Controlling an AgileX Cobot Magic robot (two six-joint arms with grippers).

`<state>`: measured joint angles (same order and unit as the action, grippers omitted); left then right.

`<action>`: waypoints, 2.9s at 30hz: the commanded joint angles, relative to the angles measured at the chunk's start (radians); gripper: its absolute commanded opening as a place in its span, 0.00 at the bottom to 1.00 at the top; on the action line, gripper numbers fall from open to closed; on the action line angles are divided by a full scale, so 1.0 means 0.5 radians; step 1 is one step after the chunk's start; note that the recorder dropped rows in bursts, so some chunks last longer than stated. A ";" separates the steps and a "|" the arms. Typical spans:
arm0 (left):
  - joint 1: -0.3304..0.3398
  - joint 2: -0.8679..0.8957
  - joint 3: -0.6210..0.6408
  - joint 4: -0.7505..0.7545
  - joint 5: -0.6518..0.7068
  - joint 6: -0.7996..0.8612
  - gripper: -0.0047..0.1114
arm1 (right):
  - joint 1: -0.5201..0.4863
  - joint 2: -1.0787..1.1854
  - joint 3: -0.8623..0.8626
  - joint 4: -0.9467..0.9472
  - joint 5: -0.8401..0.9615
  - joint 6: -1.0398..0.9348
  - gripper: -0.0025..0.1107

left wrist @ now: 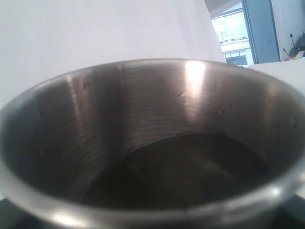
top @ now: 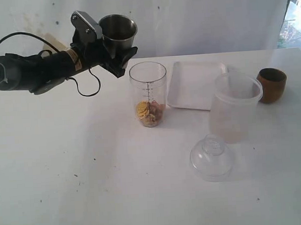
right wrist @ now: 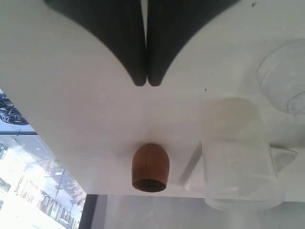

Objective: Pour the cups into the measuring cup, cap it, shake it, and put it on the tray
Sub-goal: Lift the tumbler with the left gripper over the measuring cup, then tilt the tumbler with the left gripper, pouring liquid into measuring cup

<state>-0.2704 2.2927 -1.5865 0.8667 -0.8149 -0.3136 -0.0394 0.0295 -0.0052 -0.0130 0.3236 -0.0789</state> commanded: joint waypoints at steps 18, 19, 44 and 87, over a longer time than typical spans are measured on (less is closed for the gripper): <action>-0.101 -0.022 -0.065 -0.095 -0.058 0.627 0.04 | 0.008 -0.007 0.010 -0.001 -0.013 0.007 0.02; -0.101 -0.022 -0.065 -0.101 -0.062 0.664 0.04 | 0.008 -0.007 0.010 -0.001 -0.013 0.007 0.02; -0.101 -0.026 -0.065 -0.269 -0.183 1.086 0.04 | 0.008 -0.007 0.010 -0.001 -0.013 0.007 0.02; -0.101 -0.026 -0.065 -0.252 -0.315 1.640 0.04 | 0.008 -0.007 0.010 -0.001 -0.013 0.007 0.02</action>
<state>-0.3187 2.2991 -1.6033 0.7743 -0.9062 0.4910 -0.0394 0.0295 -0.0052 -0.0111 0.3236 -0.0789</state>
